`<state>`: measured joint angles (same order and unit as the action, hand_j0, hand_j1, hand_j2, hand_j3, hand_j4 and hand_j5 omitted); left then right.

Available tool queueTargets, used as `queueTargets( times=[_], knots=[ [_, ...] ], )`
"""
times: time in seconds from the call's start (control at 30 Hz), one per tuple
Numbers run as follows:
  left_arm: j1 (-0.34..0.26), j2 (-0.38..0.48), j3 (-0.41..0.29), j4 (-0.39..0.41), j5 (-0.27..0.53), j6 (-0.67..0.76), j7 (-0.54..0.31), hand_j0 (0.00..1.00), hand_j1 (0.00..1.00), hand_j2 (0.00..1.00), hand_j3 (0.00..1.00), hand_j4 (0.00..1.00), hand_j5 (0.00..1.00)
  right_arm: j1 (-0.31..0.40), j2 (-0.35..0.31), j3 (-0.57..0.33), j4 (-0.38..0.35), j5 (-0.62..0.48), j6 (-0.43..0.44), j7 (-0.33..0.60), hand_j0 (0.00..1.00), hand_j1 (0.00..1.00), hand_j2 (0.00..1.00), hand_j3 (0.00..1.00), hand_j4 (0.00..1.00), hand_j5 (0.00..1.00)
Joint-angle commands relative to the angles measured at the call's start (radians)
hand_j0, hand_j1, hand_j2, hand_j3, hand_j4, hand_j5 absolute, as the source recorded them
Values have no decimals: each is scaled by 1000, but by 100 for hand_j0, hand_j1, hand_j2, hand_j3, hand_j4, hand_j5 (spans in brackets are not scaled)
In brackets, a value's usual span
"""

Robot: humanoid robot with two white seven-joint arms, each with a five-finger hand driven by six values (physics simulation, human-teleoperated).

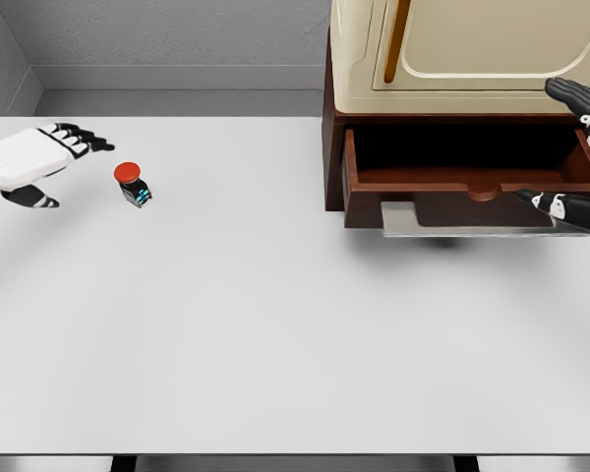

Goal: Put the switch into the drawer with left arm, and close the drawer with right arm

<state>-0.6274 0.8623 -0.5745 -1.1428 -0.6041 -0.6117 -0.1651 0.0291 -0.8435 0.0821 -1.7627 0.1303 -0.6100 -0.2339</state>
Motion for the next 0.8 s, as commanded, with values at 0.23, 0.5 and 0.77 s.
queueTargets(
  times=[0.23, 0.5, 0.77],
  knots=[
    [-26, 18, -34, 3, 3, 1, -1, 100, 100, 100, 100, 100, 100, 0, -2, 8, -1, -9, -1, -2, 100, 100, 100, 100, 100, 100],
    [-121, 3, -131, 61, -11, 1, -1, 100, 100, 100, 100, 100, 100, -2, -3, 8, -3, -12, -1, -2, 100, 100, 100, 100, 100, 100],
    [-137, -11, -162, 78, -23, 1, -1, 95, 95, 95, 95, 95, 95, 0, -2, 8, -3, -15, -1, -2, 100, 100, 100, 100, 100, 100]
  ],
)
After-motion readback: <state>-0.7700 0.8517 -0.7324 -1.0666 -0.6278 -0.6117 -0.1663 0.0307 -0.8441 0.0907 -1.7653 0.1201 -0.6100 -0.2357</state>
